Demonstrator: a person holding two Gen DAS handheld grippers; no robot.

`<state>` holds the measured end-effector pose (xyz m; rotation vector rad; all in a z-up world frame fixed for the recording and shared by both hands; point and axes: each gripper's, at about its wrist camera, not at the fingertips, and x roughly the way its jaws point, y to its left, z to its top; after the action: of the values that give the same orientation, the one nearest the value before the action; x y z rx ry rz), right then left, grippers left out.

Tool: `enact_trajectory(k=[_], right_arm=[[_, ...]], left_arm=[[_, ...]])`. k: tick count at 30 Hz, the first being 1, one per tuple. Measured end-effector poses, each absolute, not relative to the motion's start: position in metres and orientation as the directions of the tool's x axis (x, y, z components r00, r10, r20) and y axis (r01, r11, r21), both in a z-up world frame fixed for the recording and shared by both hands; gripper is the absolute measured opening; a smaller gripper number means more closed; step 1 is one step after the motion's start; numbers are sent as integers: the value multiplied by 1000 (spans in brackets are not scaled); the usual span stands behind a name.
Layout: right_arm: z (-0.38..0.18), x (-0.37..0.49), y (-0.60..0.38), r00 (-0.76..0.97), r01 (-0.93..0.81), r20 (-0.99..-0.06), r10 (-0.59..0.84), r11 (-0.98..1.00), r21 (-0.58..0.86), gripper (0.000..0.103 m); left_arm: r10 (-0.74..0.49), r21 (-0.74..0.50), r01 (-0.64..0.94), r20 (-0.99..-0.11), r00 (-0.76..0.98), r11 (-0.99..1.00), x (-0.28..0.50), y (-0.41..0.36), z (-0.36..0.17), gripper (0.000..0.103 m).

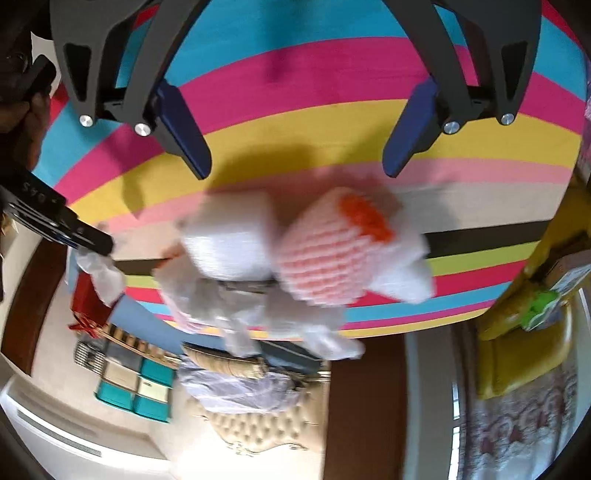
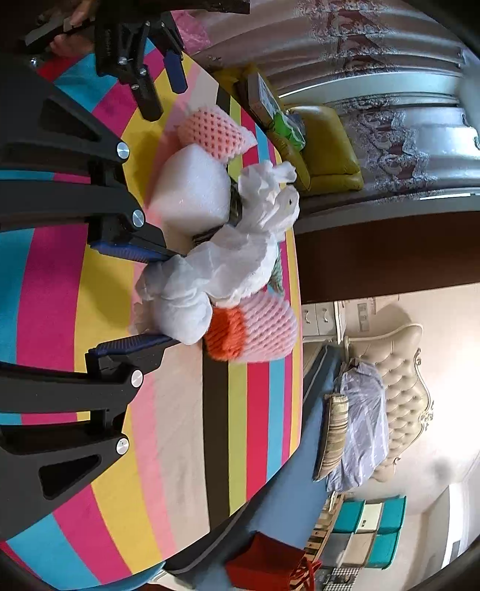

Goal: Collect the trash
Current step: 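Grasp the white foam block with the left tool while the right tool grasps a tissue bundle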

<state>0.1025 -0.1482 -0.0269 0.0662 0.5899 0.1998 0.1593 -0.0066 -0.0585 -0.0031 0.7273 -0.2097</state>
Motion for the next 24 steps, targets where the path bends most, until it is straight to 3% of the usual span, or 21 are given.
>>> enact_trajectory(k=[8, 14, 16, 19, 24], right_arm=[[-28, 97, -168, 825, -131, -536, 178, 984, 124, 35], [-32, 96, -176, 821, -128, -539, 190, 980, 150, 35], [-33, 95, -175, 819, -132, -540, 191, 980, 145, 35], [-35, 94, -170, 818, -143, -544, 187, 982, 122, 35], [-40, 94, -164, 807, -152, -560, 188, 982, 112, 35]], left_arm=[[-191, -67, 204, -708, 680, 977, 194, -53, -71, 86], [-117, -23, 150, -743, 659, 988, 226, -80, -80, 85], [-99, -7, 141, -746, 658, 990, 231, -83, -81, 64], [-151, -66, 150, -729, 668, 986, 226, -78, -78, 63], [-160, -19, 203, -691, 705, 979, 199, -81, -71, 63]])
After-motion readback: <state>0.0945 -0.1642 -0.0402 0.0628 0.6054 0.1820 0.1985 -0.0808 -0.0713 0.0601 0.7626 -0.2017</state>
